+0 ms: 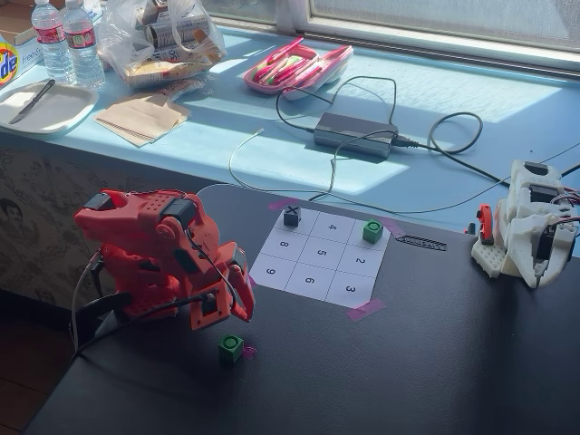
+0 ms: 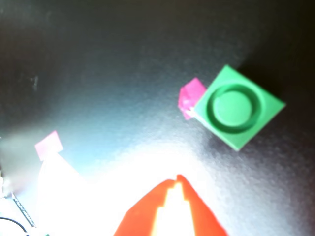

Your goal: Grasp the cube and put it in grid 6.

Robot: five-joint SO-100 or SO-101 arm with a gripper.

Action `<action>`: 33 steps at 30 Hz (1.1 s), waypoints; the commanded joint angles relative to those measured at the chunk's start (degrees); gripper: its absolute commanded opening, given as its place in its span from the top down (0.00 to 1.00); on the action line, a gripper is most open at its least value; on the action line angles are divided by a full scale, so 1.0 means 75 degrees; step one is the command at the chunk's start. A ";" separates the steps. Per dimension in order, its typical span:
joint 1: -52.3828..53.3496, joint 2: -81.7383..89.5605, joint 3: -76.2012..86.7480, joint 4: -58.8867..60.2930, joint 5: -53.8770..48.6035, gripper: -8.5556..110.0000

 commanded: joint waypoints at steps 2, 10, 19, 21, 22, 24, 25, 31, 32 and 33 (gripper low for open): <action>-0.0059 -0.0059 -0.0023 0.0012 -0.0082 0.93; -0.0445 -0.0059 0.0000 0.0059 -0.0586 0.93; -0.0773 -0.1066 -0.1652 -0.0164 0.0000 0.80; -0.0937 -0.2238 -0.3398 0.0035 0.0633 0.69; -0.1031 -0.2918 -0.4512 0.0328 0.0949 0.64; -0.1137 -0.4523 -0.6961 0.1113 0.1734 0.61; -0.1125 -0.5344 -0.8273 0.1664 0.2109 0.60; -0.0352 -0.7910 -1.1473 0.4160 0.3504 0.60; -0.0141 -0.7934 -1.1191 0.4148 0.3516 0.60; 0.0070 -0.7922 -1.0758 0.4113 0.3375 0.60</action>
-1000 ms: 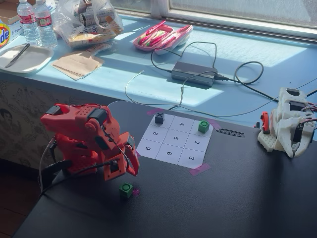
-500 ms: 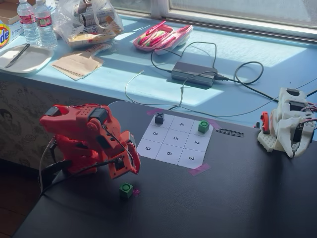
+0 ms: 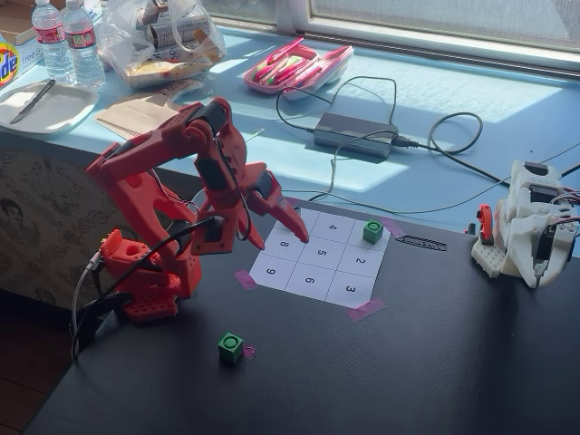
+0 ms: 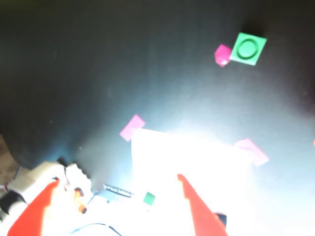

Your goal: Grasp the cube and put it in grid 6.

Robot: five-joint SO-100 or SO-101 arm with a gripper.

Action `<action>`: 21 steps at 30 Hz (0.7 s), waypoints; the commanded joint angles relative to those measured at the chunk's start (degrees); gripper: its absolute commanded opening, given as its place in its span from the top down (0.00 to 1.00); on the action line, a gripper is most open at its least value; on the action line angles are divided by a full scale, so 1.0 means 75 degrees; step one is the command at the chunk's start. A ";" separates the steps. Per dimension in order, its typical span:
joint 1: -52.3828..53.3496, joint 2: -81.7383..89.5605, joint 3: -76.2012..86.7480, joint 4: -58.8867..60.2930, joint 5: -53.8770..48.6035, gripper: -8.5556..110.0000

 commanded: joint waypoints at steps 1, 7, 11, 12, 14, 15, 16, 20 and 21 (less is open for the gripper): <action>0.0621 -0.0176 0.0516 0.0234 -0.0082 0.60; 0.1711 0.0199 0.3293 -0.0762 -0.1066 0.61; 0.2027 0.0152 0.4207 -0.1242 -0.1336 0.63; 0.2098 0.0094 0.4395 -0.1500 -0.1383 0.64; 0.2262 -0.0047 0.4805 -0.2016 -0.1488 0.64; 0.2320 -0.0129 0.5016 -0.2273 -0.1523 0.64; 0.2379 -0.0199 0.5203 -0.2508 -0.1570 0.64; 0.2637 -0.0586 0.5625 -0.3375 -0.1652 0.64; 0.2637 -0.0703 0.5637 -0.3480 -0.1664 0.64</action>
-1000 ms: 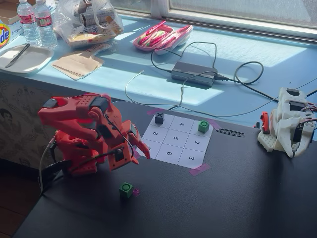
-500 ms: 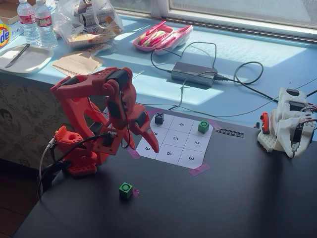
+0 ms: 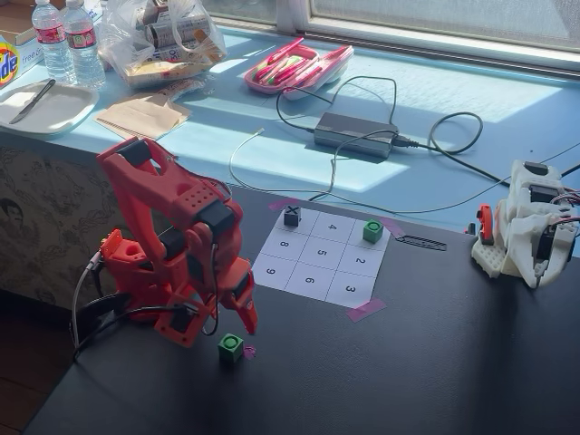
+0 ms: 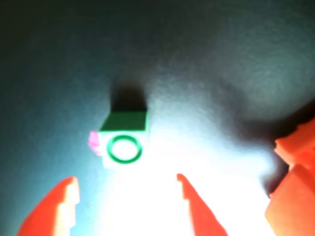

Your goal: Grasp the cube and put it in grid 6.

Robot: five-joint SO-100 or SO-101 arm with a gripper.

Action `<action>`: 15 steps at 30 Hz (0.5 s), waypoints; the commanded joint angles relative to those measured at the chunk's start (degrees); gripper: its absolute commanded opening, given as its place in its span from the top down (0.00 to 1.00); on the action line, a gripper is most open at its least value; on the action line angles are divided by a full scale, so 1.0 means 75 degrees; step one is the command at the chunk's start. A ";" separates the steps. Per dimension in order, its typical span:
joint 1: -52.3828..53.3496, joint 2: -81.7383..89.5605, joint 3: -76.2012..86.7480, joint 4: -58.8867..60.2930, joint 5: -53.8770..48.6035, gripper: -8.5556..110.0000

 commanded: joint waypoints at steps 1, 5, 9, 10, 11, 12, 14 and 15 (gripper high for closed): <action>0.0035 -0.0281 0.0035 -0.0457 -0.0082 0.64; 0.0082 -0.0820 0.0152 -0.1125 -0.0082 0.64; 0.0094 -0.1055 0.0328 -0.1641 -0.0082 0.65; 0.0094 -0.1055 0.0363 -0.1711 -0.0082 0.65; 0.0094 -0.1055 0.0434 -0.1770 -0.0094 0.65; 0.0070 -0.1055 0.0469 -0.1793 -0.0105 0.65; 0.0047 -0.1043 0.0574 -0.1898 -0.0105 0.67; 0.0047 -0.1031 0.0621 -0.1957 -0.0105 0.68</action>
